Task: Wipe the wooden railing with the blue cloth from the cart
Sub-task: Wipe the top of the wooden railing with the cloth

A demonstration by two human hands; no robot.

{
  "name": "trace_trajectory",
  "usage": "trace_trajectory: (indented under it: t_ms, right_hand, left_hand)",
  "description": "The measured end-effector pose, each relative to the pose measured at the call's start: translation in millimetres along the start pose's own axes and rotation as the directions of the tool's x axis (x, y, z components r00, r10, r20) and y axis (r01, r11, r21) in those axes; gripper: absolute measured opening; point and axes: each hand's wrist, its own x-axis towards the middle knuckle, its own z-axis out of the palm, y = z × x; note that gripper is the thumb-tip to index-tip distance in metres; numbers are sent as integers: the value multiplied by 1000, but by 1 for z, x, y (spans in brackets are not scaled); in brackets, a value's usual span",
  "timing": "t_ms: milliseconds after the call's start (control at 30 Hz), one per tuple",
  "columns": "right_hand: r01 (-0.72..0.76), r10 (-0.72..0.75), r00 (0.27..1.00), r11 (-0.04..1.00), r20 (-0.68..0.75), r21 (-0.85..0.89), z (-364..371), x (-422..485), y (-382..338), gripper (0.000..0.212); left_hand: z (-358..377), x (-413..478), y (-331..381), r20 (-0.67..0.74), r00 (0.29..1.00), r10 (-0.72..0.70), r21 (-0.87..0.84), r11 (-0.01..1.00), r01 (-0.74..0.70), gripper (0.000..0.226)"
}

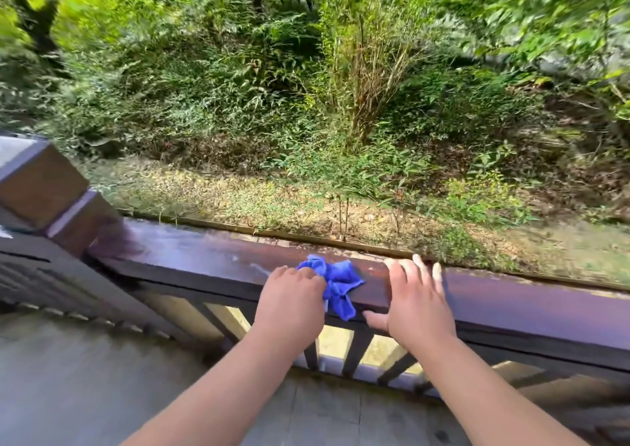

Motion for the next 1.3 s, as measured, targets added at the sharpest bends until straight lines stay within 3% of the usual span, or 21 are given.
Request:
trace_trajectory:
  t_ms: [200,433,800,933,1100,1300]
  right_hand:
    - [86,-86,996,996,-4,24,-2,8,-43,114]
    - [170,-174,984,980,30,99,-8,35,-128,117]
    - [147,-150,988,988,46,47,17,74,-289,116]
    - [147,-149,989,988,24,52,22,79,-341,113]
    - [83,-83,996,996,28,14,23,82,-371,111]
    - [79,-79,996,997,38,17,15,75,-372,114]
  left_hand:
    - [1,-1,-14,-8,1000,6,-36,999,-7,18]
    - [0,-10,-88,-29,999,-32,-89,996,29,31]
    - [0,-38,-258,-65,994,-91,-110,990,84,30]
    - [-5,-50,-313,-55,988,-141,-48,989,139,15]
    - [-12,-64,-383,30,939,-343,40,939,342,10]
    - [-12,-60,-379,86,927,-365,61,931,361,10]
